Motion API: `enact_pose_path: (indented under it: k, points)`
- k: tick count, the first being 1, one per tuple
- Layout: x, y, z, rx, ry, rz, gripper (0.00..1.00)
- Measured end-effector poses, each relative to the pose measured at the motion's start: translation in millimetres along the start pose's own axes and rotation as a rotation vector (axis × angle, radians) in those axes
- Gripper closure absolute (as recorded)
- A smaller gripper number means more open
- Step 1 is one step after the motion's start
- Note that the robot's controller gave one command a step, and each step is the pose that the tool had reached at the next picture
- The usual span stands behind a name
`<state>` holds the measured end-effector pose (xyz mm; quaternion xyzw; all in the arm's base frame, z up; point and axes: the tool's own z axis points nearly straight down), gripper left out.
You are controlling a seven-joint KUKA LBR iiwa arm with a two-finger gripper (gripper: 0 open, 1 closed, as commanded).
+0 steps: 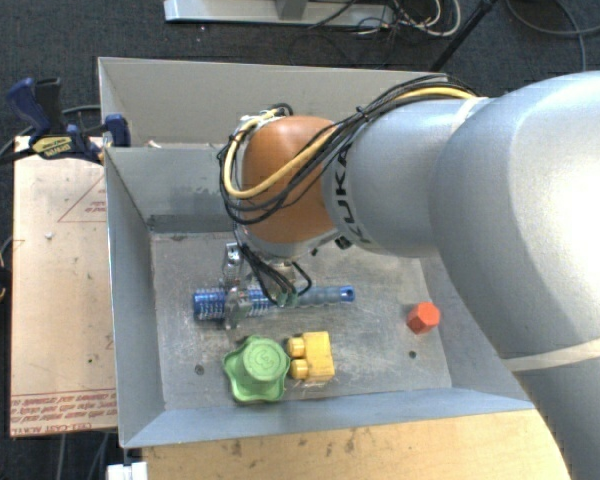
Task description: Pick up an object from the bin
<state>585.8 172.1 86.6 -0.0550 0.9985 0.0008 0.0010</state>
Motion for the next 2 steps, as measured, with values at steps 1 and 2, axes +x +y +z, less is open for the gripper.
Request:
enact_pose_path:
  k: [1,2]
  points:
    - [0.2,-7.1,-151.9,-0.001,-0.006,0.083,1.0]
    - [11.2,24.7,-223.7,-0.001,-0.007,-0.32,1.0]
